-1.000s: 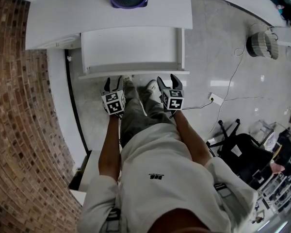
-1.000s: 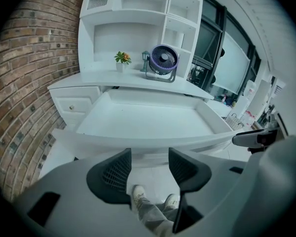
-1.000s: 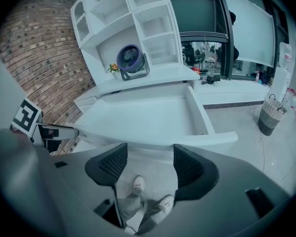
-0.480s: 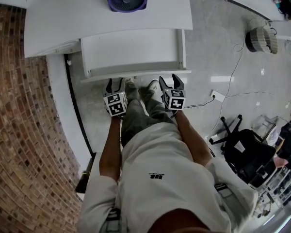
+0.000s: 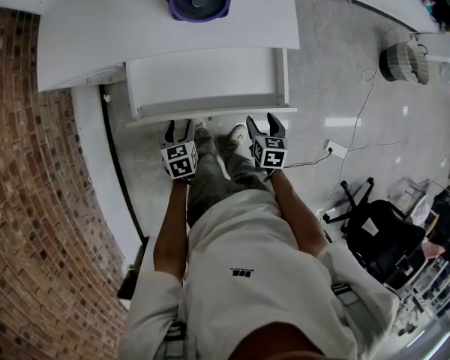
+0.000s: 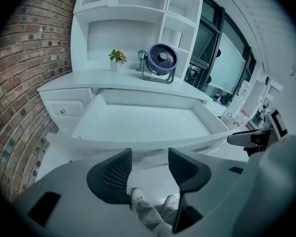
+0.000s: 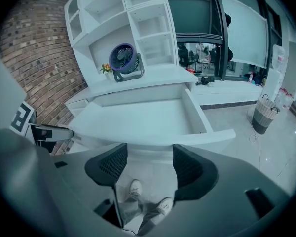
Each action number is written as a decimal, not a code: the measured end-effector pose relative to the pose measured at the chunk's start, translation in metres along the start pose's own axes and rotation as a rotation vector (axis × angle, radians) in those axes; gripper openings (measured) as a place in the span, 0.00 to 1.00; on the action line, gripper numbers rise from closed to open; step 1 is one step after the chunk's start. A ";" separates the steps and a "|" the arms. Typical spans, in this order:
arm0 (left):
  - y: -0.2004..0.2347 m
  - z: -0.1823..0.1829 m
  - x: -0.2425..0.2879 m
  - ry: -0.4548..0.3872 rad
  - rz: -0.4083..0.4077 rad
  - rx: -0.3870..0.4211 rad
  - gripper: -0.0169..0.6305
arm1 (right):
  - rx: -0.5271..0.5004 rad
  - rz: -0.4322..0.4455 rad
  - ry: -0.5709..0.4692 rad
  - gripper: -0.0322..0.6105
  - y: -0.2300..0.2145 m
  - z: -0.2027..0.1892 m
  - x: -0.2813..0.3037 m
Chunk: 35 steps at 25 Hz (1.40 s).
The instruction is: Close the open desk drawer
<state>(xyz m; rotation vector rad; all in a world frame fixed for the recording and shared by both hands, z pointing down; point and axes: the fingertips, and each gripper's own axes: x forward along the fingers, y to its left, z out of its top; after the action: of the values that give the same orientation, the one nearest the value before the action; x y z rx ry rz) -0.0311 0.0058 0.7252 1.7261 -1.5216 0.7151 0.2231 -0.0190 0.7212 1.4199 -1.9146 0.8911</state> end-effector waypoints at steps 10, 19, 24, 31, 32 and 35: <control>0.004 0.011 0.007 -0.003 -0.009 -0.001 0.40 | 0.000 -0.016 -0.009 0.48 -0.001 0.012 0.009; 0.007 0.021 0.014 0.000 -0.013 0.004 0.39 | -0.015 -0.030 0.004 0.48 -0.003 0.019 0.016; 0.008 0.026 0.019 -0.004 -0.015 0.004 0.39 | -0.003 -0.034 0.000 0.48 -0.002 0.027 0.019; 0.009 0.036 0.025 -0.006 -0.022 0.011 0.39 | -0.017 -0.048 -0.004 0.48 -0.006 0.035 0.027; 0.010 0.038 0.027 -0.007 -0.023 0.012 0.39 | -0.019 -0.048 -0.005 0.48 -0.006 0.037 0.029; 0.011 0.042 0.030 -0.012 -0.025 0.013 0.39 | -0.018 -0.045 -0.010 0.48 -0.005 0.043 0.031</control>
<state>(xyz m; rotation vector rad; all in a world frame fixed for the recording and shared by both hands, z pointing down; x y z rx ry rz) -0.0390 -0.0464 0.7261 1.7592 -1.5044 0.7045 0.2173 -0.0722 0.7206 1.4537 -1.8860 0.8446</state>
